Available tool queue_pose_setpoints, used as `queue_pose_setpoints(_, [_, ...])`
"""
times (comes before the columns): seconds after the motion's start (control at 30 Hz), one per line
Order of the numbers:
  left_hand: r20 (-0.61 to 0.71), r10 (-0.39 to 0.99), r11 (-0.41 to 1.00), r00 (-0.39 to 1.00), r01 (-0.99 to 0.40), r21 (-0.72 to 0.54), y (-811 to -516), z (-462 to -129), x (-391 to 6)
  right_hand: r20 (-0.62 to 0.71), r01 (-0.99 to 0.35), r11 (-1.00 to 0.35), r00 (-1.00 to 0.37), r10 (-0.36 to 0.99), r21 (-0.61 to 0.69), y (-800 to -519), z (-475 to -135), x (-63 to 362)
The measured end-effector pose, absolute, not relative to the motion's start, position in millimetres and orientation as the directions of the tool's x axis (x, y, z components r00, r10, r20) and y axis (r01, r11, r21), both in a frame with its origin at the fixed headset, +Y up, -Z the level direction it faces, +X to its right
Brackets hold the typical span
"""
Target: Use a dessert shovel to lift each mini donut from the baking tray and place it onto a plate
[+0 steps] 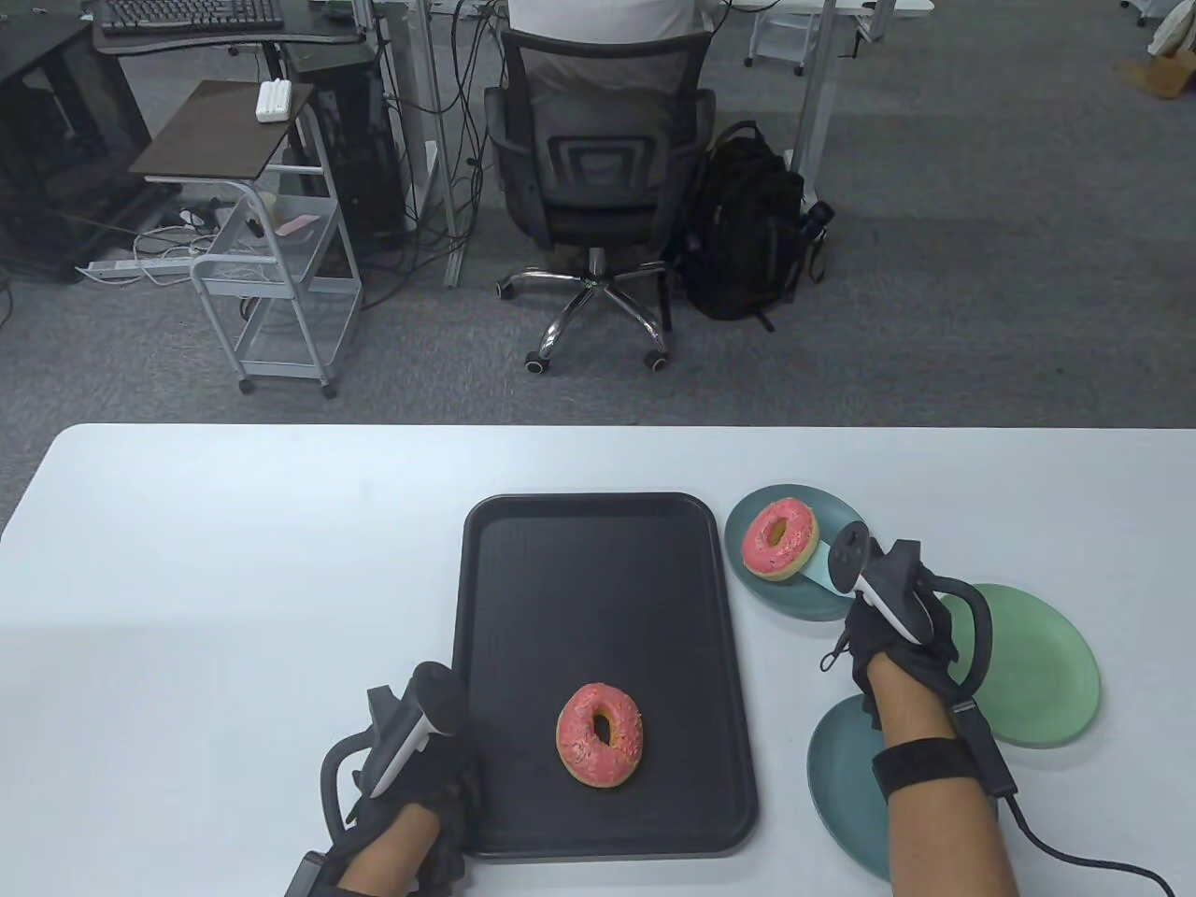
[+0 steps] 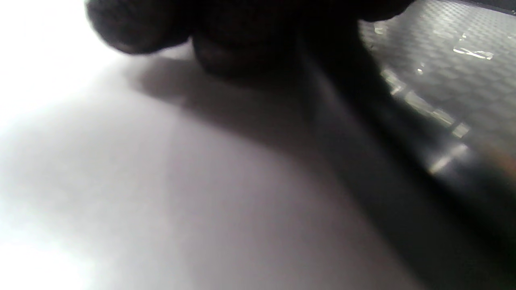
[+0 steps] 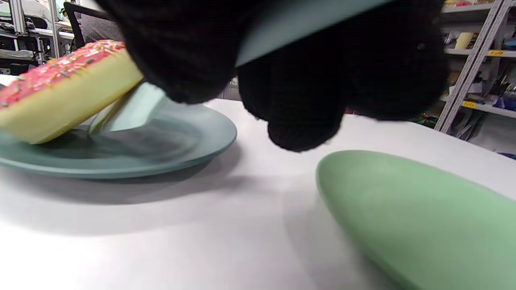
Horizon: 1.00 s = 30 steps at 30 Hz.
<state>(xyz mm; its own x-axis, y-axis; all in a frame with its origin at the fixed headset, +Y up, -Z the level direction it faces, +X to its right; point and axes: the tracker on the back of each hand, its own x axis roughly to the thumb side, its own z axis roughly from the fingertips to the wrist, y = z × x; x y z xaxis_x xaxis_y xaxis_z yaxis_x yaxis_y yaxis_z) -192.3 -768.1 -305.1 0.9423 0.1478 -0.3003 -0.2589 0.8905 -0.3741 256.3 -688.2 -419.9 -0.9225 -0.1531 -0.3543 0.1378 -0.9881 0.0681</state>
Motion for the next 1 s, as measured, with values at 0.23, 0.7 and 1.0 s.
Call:
queue_pose_setpoints(0.23, [-0.3, 0.148, 0.891, 0.942, -0.259, -0.374, -768.1, -305.1, -192.3, -0.402, 0.22, -0.975, -0.891, -0.214, 0.03, -686.0, -419.2, 257.2])
queue_pose_setpoints(0.7, [-0.3, 0.147, 0.891, 0.943, -0.258, -0.374, -767.9, -305.1, -192.5, -0.492, 0.381, -0.924, -0.804, -0.334, 0.005, -681.7, -414.5, 265.1])
queue_pose_setpoints(1.0, [-0.3, 0.147, 0.891, 0.943, -0.258, -0.374, -767.9, -305.1, -192.5, -0.517, 0.342, -0.94, -0.804, -0.292, -0.001, -671.0, -405.5, 277.9])
